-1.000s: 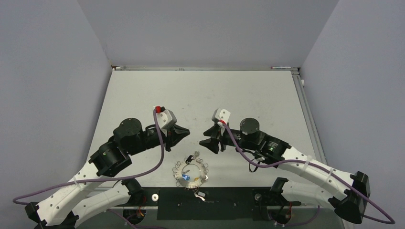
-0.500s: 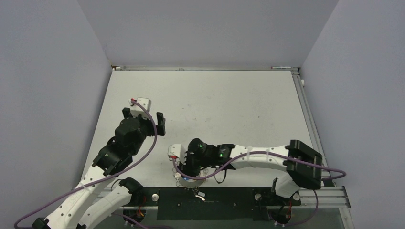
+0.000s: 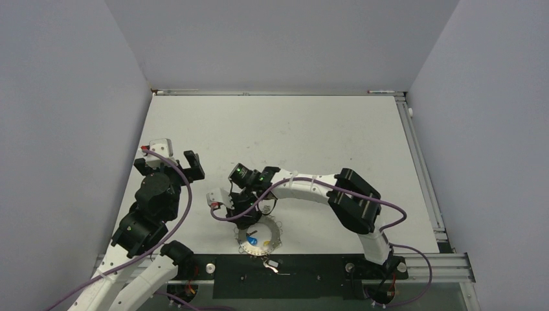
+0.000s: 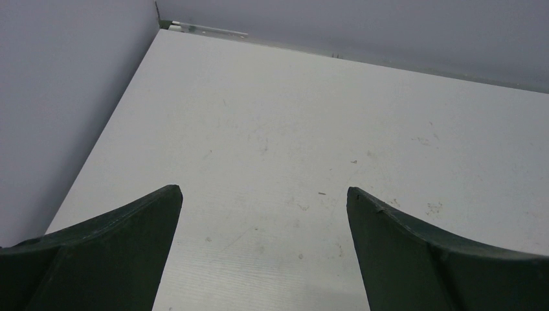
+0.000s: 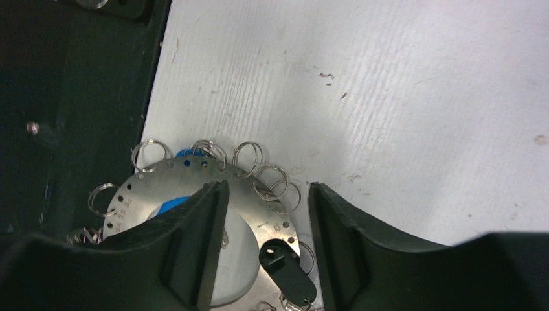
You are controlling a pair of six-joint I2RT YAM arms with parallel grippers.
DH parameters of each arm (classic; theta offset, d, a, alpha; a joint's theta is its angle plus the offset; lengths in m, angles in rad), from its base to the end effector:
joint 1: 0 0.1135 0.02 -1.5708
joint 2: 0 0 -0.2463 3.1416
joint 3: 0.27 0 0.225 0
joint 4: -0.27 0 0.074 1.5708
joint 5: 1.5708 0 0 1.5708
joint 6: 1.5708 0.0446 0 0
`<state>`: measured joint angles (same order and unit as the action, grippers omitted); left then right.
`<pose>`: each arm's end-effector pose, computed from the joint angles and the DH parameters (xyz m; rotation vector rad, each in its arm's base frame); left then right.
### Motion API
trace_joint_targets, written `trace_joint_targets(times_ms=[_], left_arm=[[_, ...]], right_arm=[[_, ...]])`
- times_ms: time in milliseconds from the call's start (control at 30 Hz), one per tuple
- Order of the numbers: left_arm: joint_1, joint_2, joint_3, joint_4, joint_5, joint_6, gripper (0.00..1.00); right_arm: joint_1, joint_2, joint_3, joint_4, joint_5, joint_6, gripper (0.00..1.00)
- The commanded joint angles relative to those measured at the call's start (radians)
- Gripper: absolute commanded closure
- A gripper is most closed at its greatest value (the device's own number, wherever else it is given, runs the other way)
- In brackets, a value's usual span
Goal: Put the keys on the keyring
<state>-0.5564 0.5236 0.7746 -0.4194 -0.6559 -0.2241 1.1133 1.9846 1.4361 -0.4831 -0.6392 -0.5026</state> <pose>0.1075 -0.0348 0.3303 -0.1931 1.6930 -0.0107 0.1492 0.3632 0.1829 -2.0664 1.6427 1.0481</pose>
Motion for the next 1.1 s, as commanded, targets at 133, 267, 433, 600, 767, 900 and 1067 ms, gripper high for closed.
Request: trace_joint_targets(times_ms=[133,267,433,600,767,900,1067], left_arm=[[0.001,-0.010,-0.010,0.036,-0.017,0.009,0.03],[-0.010,-0.008,-0.011,0.037,-0.019,0.011,0.03],[-0.016,-0.009,-0.012,0.037,-0.018,0.014,0.03],[-0.017,-0.011,-0.014,0.037,-0.011,0.015,0.03],[-0.017,-0.017,-0.014,0.036,-0.016,0.017,0.02],[-0.017,-0.016,-0.015,0.036,-0.012,0.017,0.03],[-0.018,-0.018,-0.017,0.039,-0.007,0.020,0.02]], right_arm=[[-0.016,0.143,0.197,-0.354,-0.176,-0.245,0.59],[-0.002,0.164,0.249,-0.407,-0.203,-0.270,0.59],[0.014,0.150,0.272,-0.386,-0.138,-0.245,0.54],[0.014,0.131,0.279,-0.361,-0.134,-0.236,0.50],[0.040,0.187,0.322,-0.408,-0.181,-0.271,0.51],[0.044,0.222,0.346,-0.428,-0.186,-0.286,0.55],[0.045,0.245,0.362,-0.454,-0.206,-0.300,0.57]])
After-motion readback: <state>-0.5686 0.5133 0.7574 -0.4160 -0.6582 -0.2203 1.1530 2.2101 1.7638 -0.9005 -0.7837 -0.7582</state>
